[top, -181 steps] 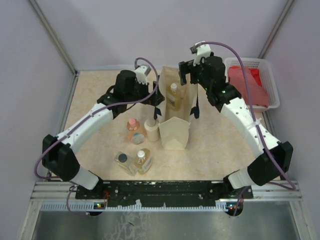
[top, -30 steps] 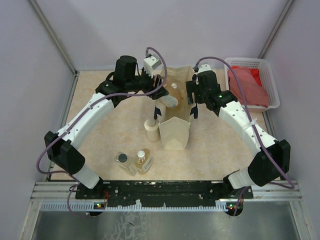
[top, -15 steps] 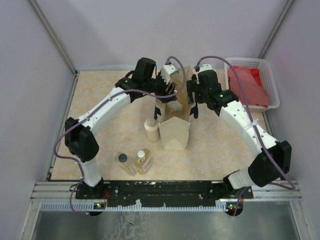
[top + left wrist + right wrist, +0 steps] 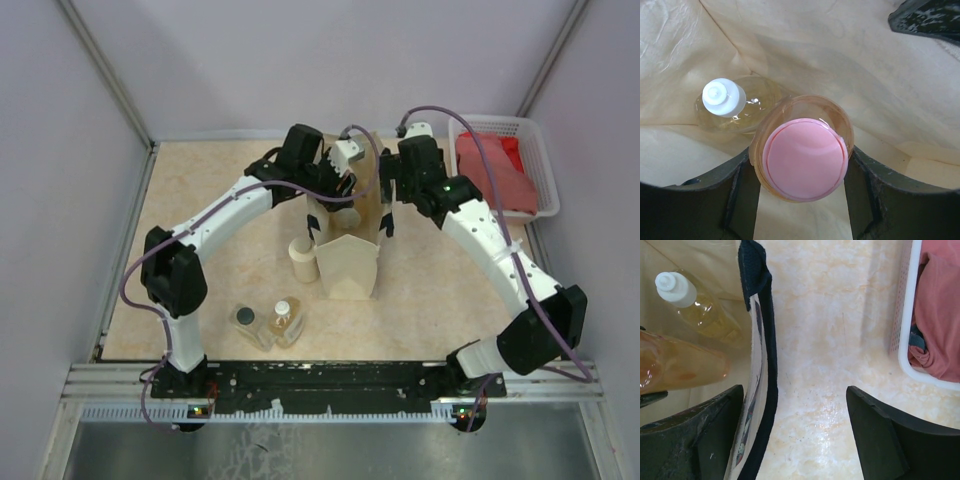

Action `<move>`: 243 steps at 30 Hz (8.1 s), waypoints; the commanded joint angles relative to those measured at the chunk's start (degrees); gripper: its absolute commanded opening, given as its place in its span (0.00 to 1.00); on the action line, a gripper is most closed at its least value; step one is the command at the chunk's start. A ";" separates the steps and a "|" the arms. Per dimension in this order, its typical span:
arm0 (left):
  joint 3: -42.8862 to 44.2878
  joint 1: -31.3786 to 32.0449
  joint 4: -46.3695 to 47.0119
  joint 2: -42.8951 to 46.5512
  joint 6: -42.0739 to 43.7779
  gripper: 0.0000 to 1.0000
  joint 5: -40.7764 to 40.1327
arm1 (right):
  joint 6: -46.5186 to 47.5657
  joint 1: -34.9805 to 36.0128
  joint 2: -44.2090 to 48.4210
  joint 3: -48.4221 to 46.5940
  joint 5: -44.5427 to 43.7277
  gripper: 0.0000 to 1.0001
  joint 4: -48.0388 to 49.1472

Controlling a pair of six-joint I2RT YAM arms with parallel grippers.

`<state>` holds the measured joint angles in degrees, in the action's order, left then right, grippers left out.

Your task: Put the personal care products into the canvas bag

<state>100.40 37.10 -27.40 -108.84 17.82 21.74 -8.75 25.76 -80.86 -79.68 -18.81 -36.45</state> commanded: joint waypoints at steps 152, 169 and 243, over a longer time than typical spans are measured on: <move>-7.95 -1.59 18.22 32.25 -19.97 0.00 5.97 | -0.40 -1.58 0.18 0.49 -2.79 0.89 1.66; -22.75 -0.46 24.25 30.74 -22.92 0.00 12.18 | -0.43 -1.85 -1.05 -0.21 -2.01 0.89 1.64; -20.31 9.66 -2.21 35.15 -20.58 0.99 -17.09 | -0.39 -2.38 -0.22 2.30 0.67 0.80 1.91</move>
<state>80.38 46.37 -18.50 -77.73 -1.23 11.31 -10.07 23.77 -82.24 -77.23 -18.76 -36.10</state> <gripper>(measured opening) 0.995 0.804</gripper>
